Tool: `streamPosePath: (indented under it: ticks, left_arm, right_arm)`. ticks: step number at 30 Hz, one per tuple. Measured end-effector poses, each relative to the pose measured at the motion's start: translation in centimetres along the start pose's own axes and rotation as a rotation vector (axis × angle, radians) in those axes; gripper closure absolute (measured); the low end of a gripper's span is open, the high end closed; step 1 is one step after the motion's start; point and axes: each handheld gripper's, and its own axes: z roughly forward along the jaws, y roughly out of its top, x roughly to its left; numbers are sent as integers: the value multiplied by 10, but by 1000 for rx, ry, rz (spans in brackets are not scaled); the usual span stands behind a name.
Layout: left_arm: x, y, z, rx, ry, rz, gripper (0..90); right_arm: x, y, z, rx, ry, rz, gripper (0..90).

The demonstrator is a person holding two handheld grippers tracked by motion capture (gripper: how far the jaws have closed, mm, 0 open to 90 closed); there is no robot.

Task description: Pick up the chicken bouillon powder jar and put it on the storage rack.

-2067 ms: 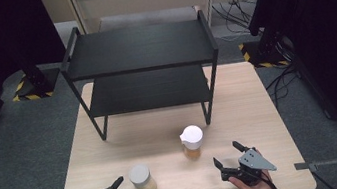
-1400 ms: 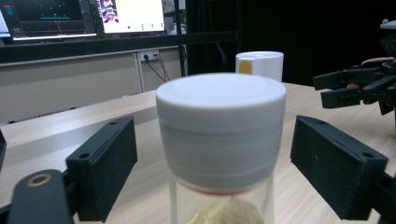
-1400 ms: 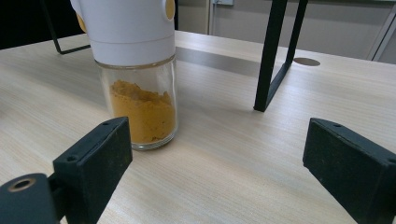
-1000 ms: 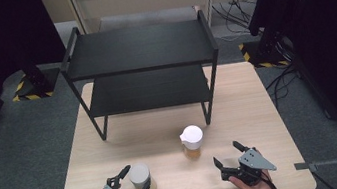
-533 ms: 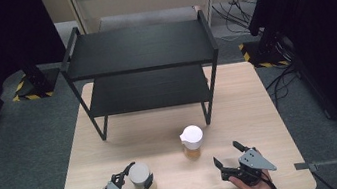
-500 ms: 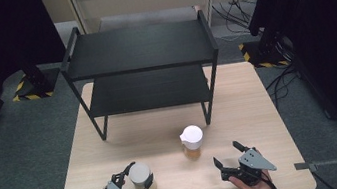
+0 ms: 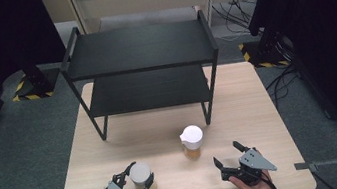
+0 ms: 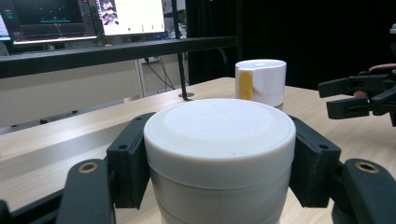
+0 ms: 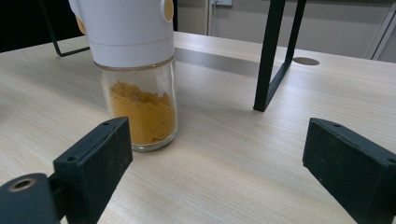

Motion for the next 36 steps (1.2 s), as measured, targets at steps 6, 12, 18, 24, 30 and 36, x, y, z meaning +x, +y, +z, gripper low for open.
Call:
streamPosePath:
  ticks: [6,12,18,24,30,36]
  left_arm:
    - [-3,6,1,-25,19,-13,333]
    - [-1,16,2,-54,49,-7,334]
    - [-1,28,3,-90,91,-5,334]
    - [1,43,7,-136,139,-1,334]
    - [3,54,10,-169,178,3,335]
    - [6,64,15,-192,204,6,335]
  right_arm:
    - [0,0,0,-1,-1,1,85]
    - [0,0,0,-2,-3,4,85]
    - [0,0,0,-2,-3,4,85]
    - [0,0,0,0,-3,7,85]
    - [-1,0,0,-1,-2,10,85]
    - [-2,0,0,-2,-1,18,85]
